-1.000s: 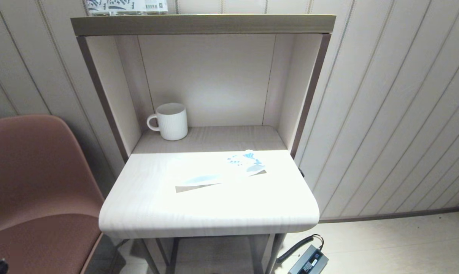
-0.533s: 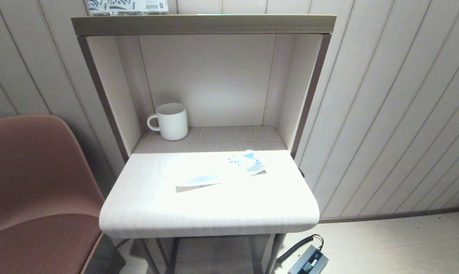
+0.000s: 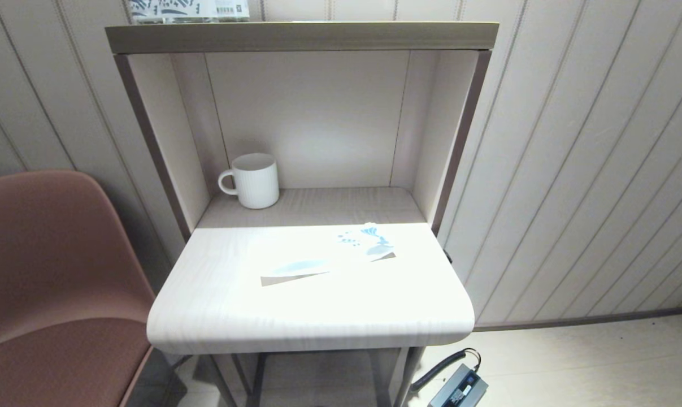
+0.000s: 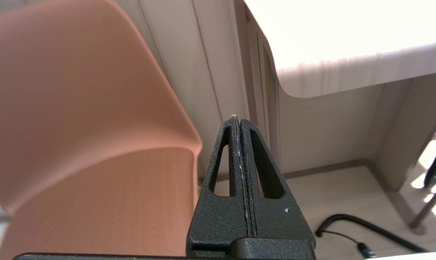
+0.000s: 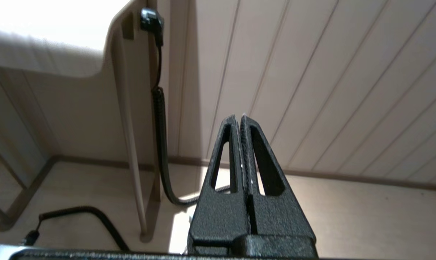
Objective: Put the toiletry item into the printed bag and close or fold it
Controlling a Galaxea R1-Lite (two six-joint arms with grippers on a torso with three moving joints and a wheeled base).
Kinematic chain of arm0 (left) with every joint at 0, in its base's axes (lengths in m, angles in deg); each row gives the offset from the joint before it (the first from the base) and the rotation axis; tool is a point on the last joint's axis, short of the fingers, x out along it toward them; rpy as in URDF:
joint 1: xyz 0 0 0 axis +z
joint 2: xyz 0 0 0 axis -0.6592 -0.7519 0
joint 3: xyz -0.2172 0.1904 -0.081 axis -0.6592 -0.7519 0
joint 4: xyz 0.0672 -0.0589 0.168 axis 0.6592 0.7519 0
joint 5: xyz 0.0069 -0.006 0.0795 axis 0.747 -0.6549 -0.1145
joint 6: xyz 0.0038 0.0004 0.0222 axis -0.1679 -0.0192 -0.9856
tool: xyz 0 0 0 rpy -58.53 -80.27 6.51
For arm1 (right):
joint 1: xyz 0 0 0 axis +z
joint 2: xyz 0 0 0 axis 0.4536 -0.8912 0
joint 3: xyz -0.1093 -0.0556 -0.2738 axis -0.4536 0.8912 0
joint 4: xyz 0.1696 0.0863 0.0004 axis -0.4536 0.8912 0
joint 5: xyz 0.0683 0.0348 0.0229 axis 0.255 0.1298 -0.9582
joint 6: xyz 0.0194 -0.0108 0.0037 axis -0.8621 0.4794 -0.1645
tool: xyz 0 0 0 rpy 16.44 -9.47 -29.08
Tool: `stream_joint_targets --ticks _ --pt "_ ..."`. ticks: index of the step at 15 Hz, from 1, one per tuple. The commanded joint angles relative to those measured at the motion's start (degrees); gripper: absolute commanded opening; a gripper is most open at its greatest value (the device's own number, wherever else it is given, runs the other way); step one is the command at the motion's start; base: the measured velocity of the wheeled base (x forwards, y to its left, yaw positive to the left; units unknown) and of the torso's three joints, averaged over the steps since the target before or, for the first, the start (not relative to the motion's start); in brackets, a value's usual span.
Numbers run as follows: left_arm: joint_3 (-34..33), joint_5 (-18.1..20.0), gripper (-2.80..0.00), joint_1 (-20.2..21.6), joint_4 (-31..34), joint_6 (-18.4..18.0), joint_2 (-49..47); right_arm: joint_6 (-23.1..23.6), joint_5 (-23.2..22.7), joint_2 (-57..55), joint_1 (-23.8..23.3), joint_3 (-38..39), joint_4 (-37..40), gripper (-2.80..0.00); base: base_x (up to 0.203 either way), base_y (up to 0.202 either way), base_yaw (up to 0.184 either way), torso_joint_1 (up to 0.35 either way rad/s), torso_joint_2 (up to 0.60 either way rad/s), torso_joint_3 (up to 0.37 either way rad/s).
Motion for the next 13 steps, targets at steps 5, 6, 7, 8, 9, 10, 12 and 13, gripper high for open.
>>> stream_joint_targets --ticks 5,6,7,8,9,10,12,13 --pt "-0.33 -2.44 -2.80 -0.09 0.41 6.39 -0.14 -6.89 2.12 -0.07 -0.05 0.40 2.02 -2.80 0.000 0.000 0.000 0.000 0.00 0.000" --pt "-0.33 -2.47 -2.80 -0.09 0.41 6.48 -0.14 -6.87 2.12 -0.07 0.04 0.40 2.02 -2.80 0.000 0.000 0.000 0.000 0.00 0.000" --pt "-0.33 -2.68 -2.80 -0.16 0.18 8.09 -0.14 -6.96 2.12 -0.07 -0.05 0.40 2.02 -2.80 0.000 0.000 0.000 0.000 0.00 0.000" --pt "-0.33 -2.97 -2.80 -0.18 0.05 9.10 -0.14 -6.96 2.12 -0.07 -0.05 0.40 2.02 -2.80 0.000 0.000 0.000 0.000 0.00 0.000" --pt "-0.33 -3.26 -2.80 -0.18 -0.07 10.44 -0.14 -7.07 2.21 -0.07 -0.05 0.40 2.02 -2.80 0.000 0.000 0.000 0.000 0.00 0.000" --pt "-0.33 -3.19 -2.80 -0.18 -0.03 10.35 -0.14 -7.23 2.30 -0.07 -0.05 0.40 2.02 -2.80 0.000 0.000 0.000 0.000 0.00 0.000" --pt "-0.33 -3.26 -2.80 -0.18 -0.11 10.51 -0.14 -7.44 2.36 -0.07 -0.05 0.40 2.02 -2.80 0.000 0.000 0.000 0.000 0.00 0.000" --pt "-0.33 -3.26 -2.80 -0.18 -0.20 10.69 -0.14 -7.57 2.37 -0.07 -0.05 0.40 2.02 -2.80 0.000 0.000 0.000 0.000 0.00 0.000"
